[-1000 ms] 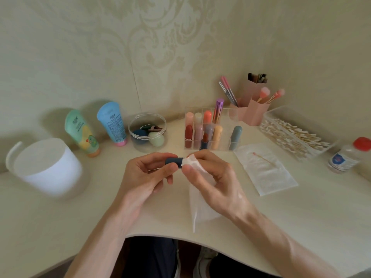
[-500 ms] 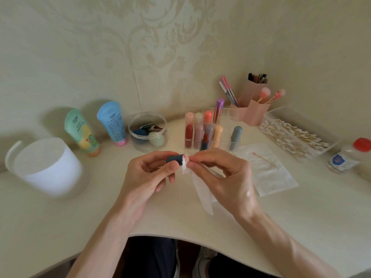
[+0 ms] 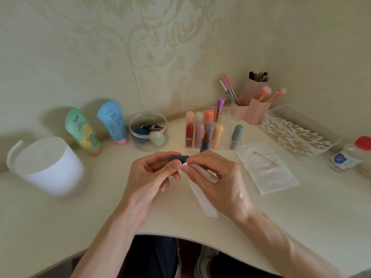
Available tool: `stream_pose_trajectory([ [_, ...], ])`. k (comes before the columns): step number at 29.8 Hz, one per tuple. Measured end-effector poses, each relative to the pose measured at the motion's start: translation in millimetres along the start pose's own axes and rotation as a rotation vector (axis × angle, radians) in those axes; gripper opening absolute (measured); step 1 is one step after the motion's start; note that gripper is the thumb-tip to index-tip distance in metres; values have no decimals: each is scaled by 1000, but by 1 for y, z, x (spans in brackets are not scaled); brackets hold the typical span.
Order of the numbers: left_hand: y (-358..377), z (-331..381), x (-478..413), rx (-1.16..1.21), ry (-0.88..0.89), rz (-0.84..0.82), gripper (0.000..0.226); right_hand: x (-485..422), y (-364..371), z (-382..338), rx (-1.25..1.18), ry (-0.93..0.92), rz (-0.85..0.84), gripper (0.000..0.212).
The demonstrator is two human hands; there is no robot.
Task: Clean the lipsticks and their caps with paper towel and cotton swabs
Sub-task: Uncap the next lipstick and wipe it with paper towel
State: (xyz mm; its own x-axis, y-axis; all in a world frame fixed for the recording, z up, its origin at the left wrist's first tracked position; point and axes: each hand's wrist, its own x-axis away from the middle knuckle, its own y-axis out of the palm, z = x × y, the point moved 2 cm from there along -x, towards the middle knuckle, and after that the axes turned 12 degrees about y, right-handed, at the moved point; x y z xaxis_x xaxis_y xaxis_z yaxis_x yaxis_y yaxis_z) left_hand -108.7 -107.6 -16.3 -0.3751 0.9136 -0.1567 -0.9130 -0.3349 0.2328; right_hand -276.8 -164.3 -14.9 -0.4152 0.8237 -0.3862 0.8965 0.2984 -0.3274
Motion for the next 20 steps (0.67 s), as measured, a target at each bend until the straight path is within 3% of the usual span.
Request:
stream_pose_trajectory([
  [7, 4, -5, -1, -52, -7, -125, 39, 0, -5, -4, 44, -61, 83, 4],
  [10, 2, -6, -4, -53, 39, -110, 37, 0, -4, -1, 50, -50, 70, 4],
  [16, 1, -4, -4, -109, 220, -34, 21, 3, 5, 5, -163, 165, 36, 7],
  [20, 2, -6, -3, -214, 353, -47, 24, 3, 6, 5, -402, 326, 23, 12],
])
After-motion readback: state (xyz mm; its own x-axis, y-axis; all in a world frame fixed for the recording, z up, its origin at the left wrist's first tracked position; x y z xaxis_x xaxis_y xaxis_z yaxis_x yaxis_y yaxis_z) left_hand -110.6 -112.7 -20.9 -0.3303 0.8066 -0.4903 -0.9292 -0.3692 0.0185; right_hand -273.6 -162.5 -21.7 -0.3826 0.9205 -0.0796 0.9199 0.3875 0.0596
